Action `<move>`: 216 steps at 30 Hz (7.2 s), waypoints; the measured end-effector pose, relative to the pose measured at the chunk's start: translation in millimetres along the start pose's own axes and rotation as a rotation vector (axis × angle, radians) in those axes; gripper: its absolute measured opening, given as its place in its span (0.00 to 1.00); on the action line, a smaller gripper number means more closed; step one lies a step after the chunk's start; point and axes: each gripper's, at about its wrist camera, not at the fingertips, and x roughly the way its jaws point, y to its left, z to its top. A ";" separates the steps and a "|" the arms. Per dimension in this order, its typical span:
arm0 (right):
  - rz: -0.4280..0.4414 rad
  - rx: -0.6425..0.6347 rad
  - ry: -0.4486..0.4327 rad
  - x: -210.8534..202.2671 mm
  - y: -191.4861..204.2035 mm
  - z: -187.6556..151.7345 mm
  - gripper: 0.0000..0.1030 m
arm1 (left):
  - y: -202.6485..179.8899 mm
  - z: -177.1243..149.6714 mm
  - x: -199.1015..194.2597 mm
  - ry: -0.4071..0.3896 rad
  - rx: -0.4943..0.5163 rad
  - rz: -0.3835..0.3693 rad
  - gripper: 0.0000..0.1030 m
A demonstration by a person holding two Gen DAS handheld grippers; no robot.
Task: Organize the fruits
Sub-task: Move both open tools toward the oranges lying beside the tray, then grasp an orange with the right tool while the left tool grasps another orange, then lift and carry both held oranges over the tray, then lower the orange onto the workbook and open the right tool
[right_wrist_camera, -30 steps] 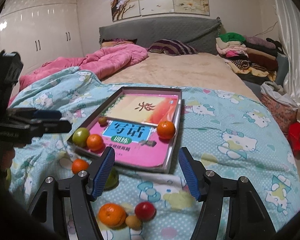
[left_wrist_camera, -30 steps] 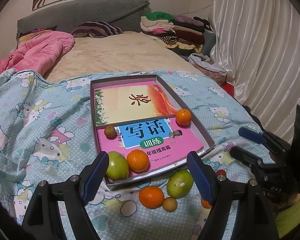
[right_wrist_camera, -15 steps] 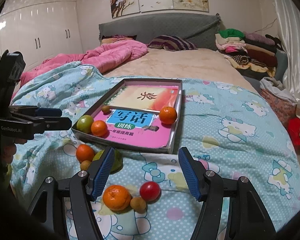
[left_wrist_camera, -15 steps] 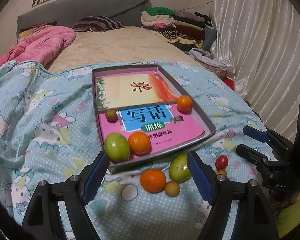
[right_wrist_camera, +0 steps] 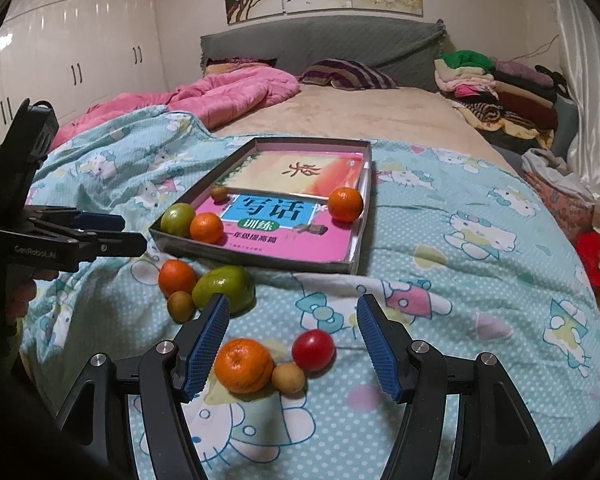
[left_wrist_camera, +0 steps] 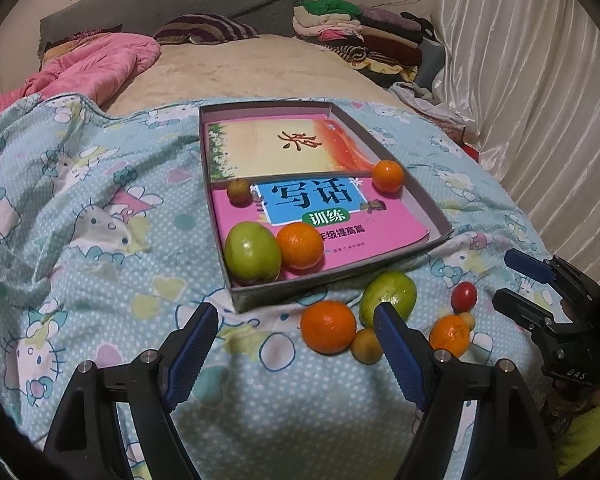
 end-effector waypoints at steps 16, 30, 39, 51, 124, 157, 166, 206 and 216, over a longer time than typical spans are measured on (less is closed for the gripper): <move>0.014 -0.024 0.036 1.5 13.9 -12.9 0.66 | 2.2 -17.1 6.8 0.052 -0.010 -0.003 0.77; 0.026 -0.085 0.095 13.2 30.2 -21.9 0.66 | -3.8 -24.6 17.6 0.098 0.006 -0.025 0.70; 0.030 -0.197 0.141 29.7 44.6 -29.2 0.66 | -5.5 -24.7 21.2 0.088 -0.001 -0.050 0.61; -0.004 -0.338 0.202 57.9 52.3 -33.4 0.42 | 3.2 -17.4 35.1 0.099 -0.050 -0.087 0.52; 0.061 0.060 -0.032 26.9 -23.7 51.0 0.42 | -36.4 44.3 19.4 -0.004 0.028 -0.147 0.35; 0.040 -0.003 0.064 81.7 -33.8 78.8 0.42 | -47.1 52.4 68.1 0.046 0.067 -0.146 0.35; 0.038 -0.042 0.123 100.8 -36.1 76.3 0.42 | -45.3 49.6 80.4 0.076 0.069 -0.129 0.35; -0.018 -0.176 0.151 119.9 -23.2 74.4 0.48 | -41.5 48.8 84.9 0.077 0.067 -0.113 0.35; -0.044 -0.163 0.116 105.7 -23.8 76.7 0.53 | -41.6 49.2 84.8 0.077 0.066 -0.112 0.35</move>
